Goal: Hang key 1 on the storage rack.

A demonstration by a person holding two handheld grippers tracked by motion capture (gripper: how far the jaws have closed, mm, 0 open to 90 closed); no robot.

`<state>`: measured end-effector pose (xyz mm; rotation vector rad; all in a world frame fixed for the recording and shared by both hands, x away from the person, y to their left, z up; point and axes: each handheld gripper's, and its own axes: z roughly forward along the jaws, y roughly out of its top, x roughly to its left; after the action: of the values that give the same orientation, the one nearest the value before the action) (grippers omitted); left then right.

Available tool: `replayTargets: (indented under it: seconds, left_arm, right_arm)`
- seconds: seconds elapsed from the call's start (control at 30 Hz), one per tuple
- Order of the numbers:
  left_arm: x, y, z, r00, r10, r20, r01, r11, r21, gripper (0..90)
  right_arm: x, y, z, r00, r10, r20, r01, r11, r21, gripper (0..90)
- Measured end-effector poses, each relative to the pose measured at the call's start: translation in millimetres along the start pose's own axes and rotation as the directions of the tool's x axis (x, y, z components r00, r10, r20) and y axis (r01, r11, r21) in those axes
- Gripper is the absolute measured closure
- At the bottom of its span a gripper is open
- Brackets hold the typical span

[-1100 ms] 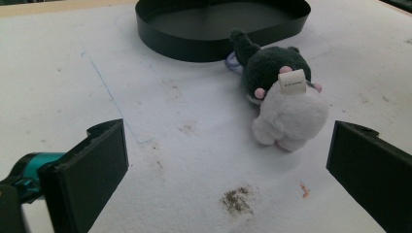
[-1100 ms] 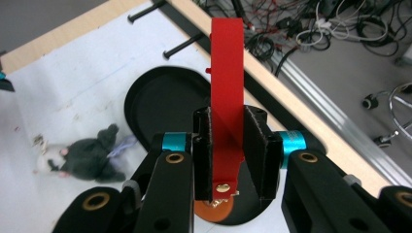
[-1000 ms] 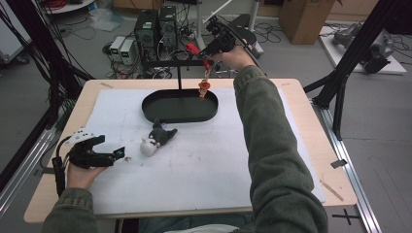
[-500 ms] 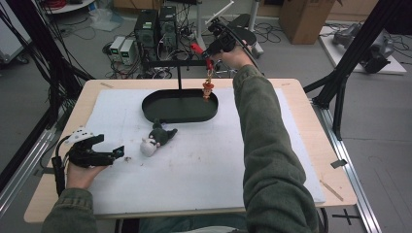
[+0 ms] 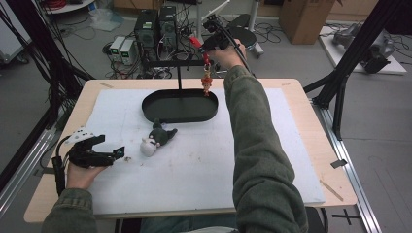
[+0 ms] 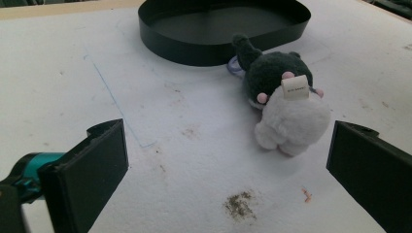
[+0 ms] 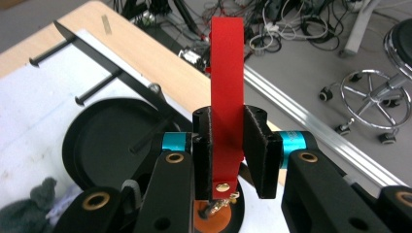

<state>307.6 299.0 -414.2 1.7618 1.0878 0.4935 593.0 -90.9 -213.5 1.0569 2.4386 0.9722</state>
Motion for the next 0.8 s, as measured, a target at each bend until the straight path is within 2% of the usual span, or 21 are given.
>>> replayTargets:
  seconds: [0.13, 0.17, 0.23, 0.33, 0.4, 0.5, 0.53, 0.6, 0.63, 0.8]
  left_arm:
    - [2.6, -0.3, 1.0, 0.9998, -0.014, 0.012, 0.014, 0.9999, 0.0, 1.8]
    - [3.3, -0.5, 1.8, 0.9998, -0.018, 0.008, 0.018, 0.9998, 0.003, 1.8]
    - [3.9, -0.7, 2.6, 0.9997, -0.024, 0.008, 0.024, 0.9997, 0.003, 1.8]
    - [3.5, -0.6, 2.3, 0.9998, -0.019, 0.004, 0.019, 0.9998, 0.003, 1.8]
    - [3.5, -0.5, 1.5, 0.9997, -0.024, 0.002, 0.024, 0.9997, 0.0, 1.8]
    - [4.3, -0.3, 0.7, 0.9998, -0.022, 0.003, 0.022, 0.9997, -0.006, 1.8]
    - [4.6, -0.2, 0.5, 0.9997, -0.025, 0.002, 0.025, 0.9997, -0.008, 1.8]
    - [5.2, 0.1, 0.2, 0.9995, -0.03, 0.004, 0.03, 0.9994, -0.014, 1.8]
    - [5.2, 0.3, 0.4, 0.9996, -0.027, 0.002, 0.027, 0.9996, -0.012, 1.8]
    - [3.8, 1.1, 1.2, 0.9998, -0.019, 0.005, 0.019, 0.9998, -0.005, 1.8]
  right_arm:
    - [1.6, 1.1, 3.2, 0.9999, 0.009, 0.009, -0.008, 1.0, -0.02, 73.5]
    - [1.9, 0.7, 4.6, 0.9998, 0.015, 0.015, -0.015, 1.0, -0.019, 68.6]
    - [4.2, 0.6, 2.6, 0.9954, 0.029, 0.092, -0.024, 0.998, -0.055, 34.2]
    - [4.4, -0.6, -5.0, 0.994, 0.03, 0.105, -0.022, 0.997, -0.075, 19.2]
    - [4.2, -2.5, -11.4, 0.9969, 0.027, 0.073, -0.022, 0.997, -0.073, 10.0]
    - [6.7, -6.8, -20.3, 0.9998, 0.002, 0.021, 0.0, 0.996, -0.09, 8.2]
    - [8.2, -8.7, -23.2, 1.0, 0.002, 0.001, -0.002, 0.996, -0.089, 4.7]
    - [13.1, -13.9, -27.4, 0.9985, 0.035, -0.043, -0.038, 0.996, -0.076, 3.1]
    - [15.4, -17.3, -28.3, 0.9979, 0.035, -0.054, -0.039, 0.996, -0.077, 2.4]
    - [22.5, -36.4, -27.6, 0.9986, 0.006, -0.053, -0.01, 0.997, -0.071, 1.6]
